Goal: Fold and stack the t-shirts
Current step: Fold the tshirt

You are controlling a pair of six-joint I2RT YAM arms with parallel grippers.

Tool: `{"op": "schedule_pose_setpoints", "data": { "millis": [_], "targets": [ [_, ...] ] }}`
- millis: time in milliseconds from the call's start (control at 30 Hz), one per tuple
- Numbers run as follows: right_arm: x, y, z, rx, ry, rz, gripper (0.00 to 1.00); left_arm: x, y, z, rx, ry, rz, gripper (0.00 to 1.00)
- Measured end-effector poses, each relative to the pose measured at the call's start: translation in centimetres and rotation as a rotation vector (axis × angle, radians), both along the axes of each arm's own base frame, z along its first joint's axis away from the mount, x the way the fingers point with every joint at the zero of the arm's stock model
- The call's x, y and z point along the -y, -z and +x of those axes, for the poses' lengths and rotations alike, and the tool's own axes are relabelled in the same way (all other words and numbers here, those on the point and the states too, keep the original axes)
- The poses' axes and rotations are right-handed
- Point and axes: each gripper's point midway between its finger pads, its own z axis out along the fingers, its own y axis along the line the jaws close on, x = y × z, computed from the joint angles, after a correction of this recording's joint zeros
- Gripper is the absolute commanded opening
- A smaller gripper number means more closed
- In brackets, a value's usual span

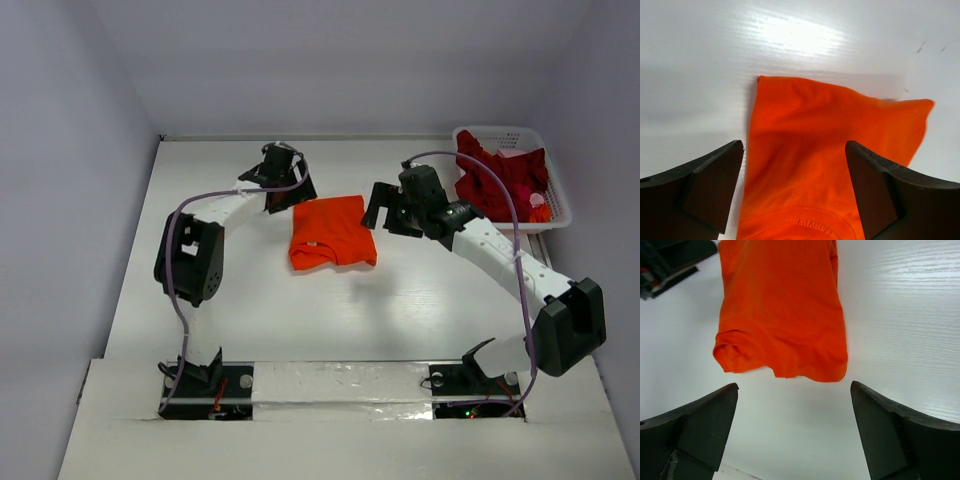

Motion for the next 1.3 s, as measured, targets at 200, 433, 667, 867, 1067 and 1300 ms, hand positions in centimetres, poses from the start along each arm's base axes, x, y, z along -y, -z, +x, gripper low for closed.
{"op": "schedule_pose_setpoints", "data": {
  "millis": [200, 433, 667, 867, 1067, 1300],
  "targets": [
    [2.9, -2.5, 0.8, 0.099, 0.085, -0.076, 1.0, -3.2, -9.6, 0.7, 0.238, -0.042, 0.093, 0.83],
    [15.9, -13.8, 4.5, 0.525, 0.562, -0.289, 1.0, -12.0, -21.6, -1.8, 0.643, -0.288, 0.262, 0.84],
    [25.2, -8.9, 7.1, 0.396, 1.108, -0.523, 1.0, -19.3, -14.9, -8.2, 0.796, -0.358, 0.516, 0.99],
    [25.8, 0.2, 4.8, 0.278, 0.941, -0.626, 1.0, -21.2, -13.2, -8.4, 0.815, -0.369, 0.579, 0.99],
    [25.5, -6.7, 1.7, 0.716, 0.776, -0.501, 1.0, -21.4, -14.1, -7.5, 0.859, -0.403, 0.563, 0.99],
    [24.4, -9.9, 3.0, 0.945, 0.64, -0.415, 1.0, -21.9, -12.0, -6.7, 0.848, -0.438, 0.533, 0.99]
  ]
}}
